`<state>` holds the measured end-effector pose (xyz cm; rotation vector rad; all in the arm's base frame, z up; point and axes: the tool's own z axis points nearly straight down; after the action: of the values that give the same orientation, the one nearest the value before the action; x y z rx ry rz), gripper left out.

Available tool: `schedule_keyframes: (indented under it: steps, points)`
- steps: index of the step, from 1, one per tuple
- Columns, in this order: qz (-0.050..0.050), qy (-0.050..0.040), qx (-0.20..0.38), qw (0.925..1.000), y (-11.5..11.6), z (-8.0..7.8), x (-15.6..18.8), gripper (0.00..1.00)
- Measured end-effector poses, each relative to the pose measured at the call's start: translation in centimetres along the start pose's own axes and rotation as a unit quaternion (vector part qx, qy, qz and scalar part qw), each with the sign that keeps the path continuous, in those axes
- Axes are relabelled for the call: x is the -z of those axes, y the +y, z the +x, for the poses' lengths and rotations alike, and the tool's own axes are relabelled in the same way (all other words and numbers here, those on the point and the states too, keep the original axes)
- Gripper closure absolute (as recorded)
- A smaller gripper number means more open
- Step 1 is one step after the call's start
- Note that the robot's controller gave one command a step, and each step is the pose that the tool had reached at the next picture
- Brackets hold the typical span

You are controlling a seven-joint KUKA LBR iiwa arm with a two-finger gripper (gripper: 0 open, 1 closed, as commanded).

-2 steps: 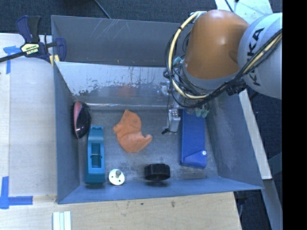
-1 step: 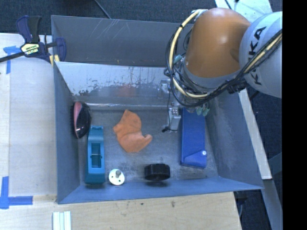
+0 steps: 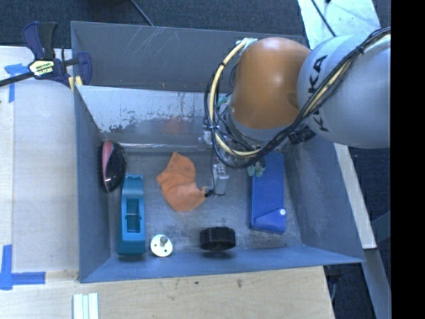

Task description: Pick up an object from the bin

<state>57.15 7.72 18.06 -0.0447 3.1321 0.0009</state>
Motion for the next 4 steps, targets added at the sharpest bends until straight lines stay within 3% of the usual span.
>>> schedule_keyframes:
  steps: [1, 2, 3, 4]
  points:
    - [0.0, 0.0033, -0.021, 0.9998, 4.8, 0.4, -4.3, 0.0]
    - [-0.002, 0.0041, -0.022, 0.9998, 6.7, -1.1, -6.0, 0.0]
    - [0.0, 0.0013, -0.082, 0.9966, 3.3, -0.7, -10.9, 1.0]
    - [0.0, 0.0013, -0.082, 0.9966, 3.3, -0.7, -10.9, 1.0]
